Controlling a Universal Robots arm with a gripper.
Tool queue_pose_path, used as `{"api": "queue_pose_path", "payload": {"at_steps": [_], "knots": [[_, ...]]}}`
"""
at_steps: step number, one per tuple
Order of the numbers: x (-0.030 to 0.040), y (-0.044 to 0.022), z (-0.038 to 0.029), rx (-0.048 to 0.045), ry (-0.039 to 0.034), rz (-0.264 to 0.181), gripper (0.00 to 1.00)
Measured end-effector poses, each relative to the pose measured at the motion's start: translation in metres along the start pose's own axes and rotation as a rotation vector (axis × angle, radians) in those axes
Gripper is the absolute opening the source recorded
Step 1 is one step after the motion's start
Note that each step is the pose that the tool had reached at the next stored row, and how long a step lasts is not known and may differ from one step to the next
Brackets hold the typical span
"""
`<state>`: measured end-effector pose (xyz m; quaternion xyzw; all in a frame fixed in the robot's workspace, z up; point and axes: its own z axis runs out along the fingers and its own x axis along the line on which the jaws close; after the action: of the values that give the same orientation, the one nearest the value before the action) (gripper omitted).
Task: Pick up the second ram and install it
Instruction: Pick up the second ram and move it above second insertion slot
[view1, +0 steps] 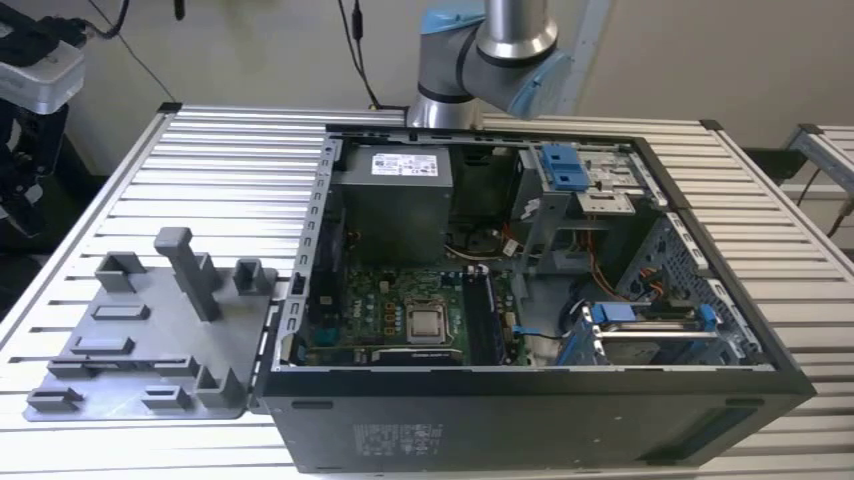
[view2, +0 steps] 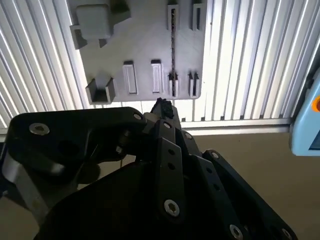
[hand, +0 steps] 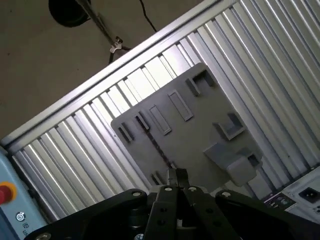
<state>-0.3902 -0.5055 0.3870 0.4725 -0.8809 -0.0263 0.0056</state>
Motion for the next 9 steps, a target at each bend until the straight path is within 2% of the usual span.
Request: {"api": "queue_pose_path", "payload": {"at_steps": [9], "knots": [[0.0, -0.0001, 0.0013, -0.0022, 0.0076, -0.147, 0.11]]}}
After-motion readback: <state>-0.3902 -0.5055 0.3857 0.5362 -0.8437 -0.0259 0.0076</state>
